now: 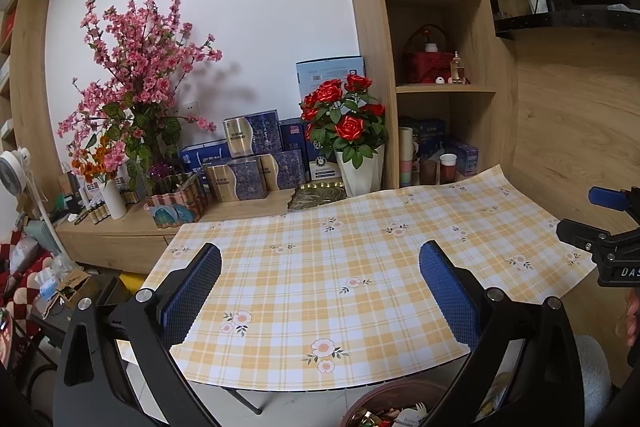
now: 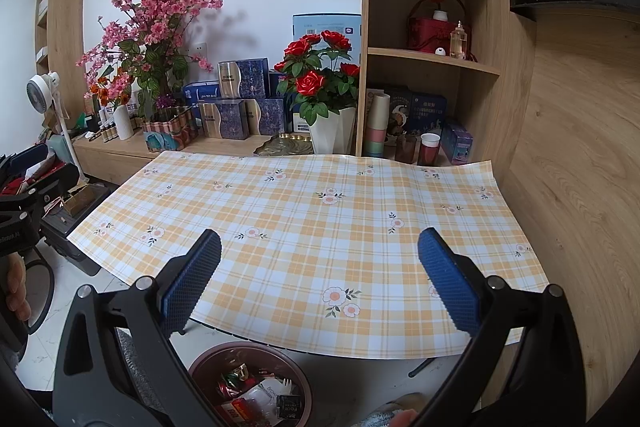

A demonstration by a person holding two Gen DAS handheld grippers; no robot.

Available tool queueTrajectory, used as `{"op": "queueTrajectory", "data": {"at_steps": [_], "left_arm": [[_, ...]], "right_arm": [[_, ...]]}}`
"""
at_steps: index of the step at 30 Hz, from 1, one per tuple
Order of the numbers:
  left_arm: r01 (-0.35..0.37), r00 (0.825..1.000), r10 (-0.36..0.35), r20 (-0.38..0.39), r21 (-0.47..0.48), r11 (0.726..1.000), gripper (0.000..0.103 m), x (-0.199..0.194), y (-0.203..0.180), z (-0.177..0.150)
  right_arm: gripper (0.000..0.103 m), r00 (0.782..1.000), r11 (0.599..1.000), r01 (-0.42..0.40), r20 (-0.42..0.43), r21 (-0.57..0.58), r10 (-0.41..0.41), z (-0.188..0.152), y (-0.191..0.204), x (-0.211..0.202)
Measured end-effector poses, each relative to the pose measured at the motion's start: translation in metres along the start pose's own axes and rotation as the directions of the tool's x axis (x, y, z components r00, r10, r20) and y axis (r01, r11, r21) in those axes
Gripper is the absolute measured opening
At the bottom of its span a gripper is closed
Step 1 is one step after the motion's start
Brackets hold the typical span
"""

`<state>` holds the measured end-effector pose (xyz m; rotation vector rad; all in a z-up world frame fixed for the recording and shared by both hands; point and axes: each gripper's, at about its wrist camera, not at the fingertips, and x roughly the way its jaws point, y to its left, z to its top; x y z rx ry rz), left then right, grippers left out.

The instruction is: Collect trash

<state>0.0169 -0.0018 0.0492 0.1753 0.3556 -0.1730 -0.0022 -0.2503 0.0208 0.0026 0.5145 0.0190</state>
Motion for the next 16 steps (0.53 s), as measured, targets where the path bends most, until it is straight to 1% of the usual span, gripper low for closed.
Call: {"op": "queueTrajectory", "data": {"at_steps": [6, 16], "left_arm": [[-0.009, 1.0, 0.009, -0.005, -0.001, 1.0, 0.097, 0.0009, 0.0011, -0.0016], [-0.037, 0.999, 0.037, -0.012, 0.009, 0.999, 0.097, 0.001, 0.0008, -0.0039]], "right_arm": [[0.097, 1.0, 1.0, 0.0, -0.003, 0.003, 0.0, 0.0026, 0.0021, -0.0041], [0.097, 1.0, 1.0, -0.001, -0.013, 0.002, 0.001, -0.0013, 0.0024, 0.0004]]}}
